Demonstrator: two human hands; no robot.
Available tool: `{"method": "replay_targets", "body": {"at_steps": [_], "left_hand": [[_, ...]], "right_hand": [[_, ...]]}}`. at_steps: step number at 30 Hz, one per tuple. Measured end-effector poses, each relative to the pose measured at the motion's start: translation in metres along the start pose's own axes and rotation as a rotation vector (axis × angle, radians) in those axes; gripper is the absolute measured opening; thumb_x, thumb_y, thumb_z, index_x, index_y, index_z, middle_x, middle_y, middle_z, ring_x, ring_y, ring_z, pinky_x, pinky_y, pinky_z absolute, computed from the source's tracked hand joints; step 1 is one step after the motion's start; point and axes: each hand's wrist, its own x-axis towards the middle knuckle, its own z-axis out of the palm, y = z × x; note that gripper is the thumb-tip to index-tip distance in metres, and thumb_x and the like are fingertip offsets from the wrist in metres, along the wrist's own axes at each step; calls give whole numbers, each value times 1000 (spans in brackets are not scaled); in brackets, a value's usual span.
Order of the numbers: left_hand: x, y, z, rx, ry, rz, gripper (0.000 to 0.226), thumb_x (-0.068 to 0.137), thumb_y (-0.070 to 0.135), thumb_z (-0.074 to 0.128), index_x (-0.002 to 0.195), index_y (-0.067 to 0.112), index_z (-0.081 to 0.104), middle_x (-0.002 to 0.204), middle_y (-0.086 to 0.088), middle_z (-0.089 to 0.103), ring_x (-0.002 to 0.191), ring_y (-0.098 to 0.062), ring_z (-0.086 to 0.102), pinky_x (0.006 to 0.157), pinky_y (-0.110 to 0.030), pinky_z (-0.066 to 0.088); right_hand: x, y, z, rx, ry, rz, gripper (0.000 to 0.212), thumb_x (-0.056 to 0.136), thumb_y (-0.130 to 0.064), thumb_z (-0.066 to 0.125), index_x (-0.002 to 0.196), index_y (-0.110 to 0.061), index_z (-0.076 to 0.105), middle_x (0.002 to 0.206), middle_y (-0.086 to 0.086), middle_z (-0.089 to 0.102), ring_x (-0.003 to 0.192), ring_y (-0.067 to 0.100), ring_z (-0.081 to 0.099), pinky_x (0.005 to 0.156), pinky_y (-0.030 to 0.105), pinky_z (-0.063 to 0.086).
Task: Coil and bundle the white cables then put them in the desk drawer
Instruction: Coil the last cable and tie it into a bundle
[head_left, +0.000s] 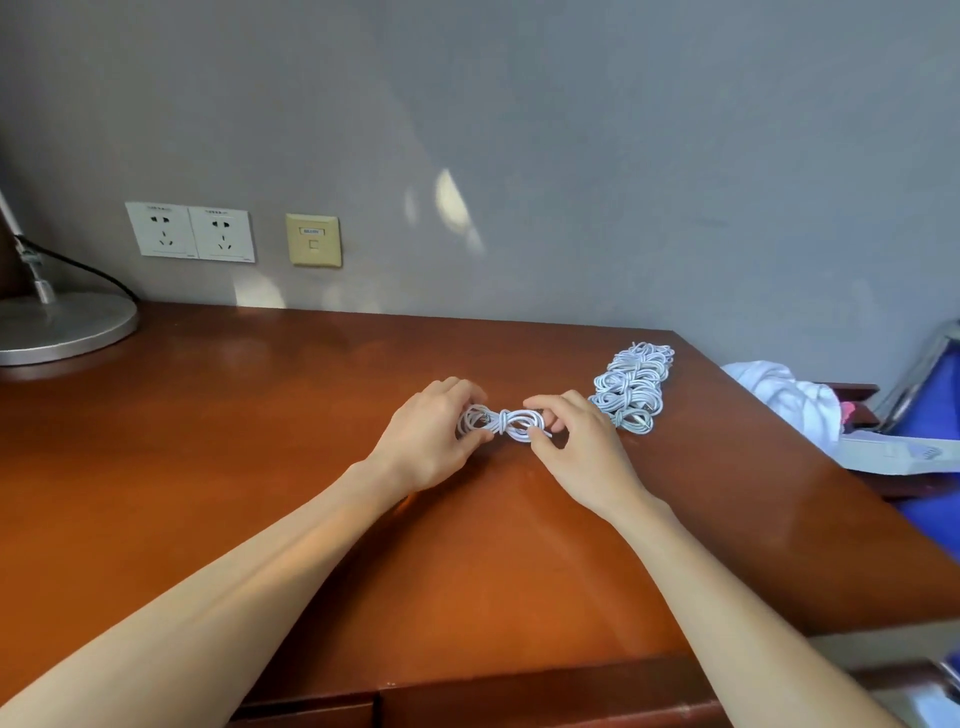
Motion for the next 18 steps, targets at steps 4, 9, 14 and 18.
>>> {"method": "replay_targets", "body": {"at_steps": [4,9,14,18], "left_hand": [[15,26,23,-14,-32,42,35,95,40,70,123,24,60,118,8,62,105,-14,56,90,-33,49],[33,50,53,-33,-52,78,35,95,43,70,122,24,60,118,7,60,106,-15,56,89,-33,47],[48,62,83,-46,-70,94,35,94,48,68,121,28,61,116,8,57,105,-16,57,89,-34,46],[62,66,98,-21,-58,106,39,95,51,65,125,28,60,118,8,58,108,-15,57,92,-33,43]], "right_hand": [[-14,27,-22,3,44,63,27,96,-25,67,123,-31,64,97,-14,59,95,2,55,92,27,46],[-23,61,-37,-45,90,127,22,95,-24,67,114,-34,64,98,-16,59,93,2,54,92,27,35],[-27,88,-43,-94,140,169,21,93,-24,67,112,-34,67,97,-16,58,94,7,52,92,33,38],[-22,101,-44,-147,191,203,21,92,-24,66,110,-34,68,104,-15,57,100,10,52,93,34,38]]}}
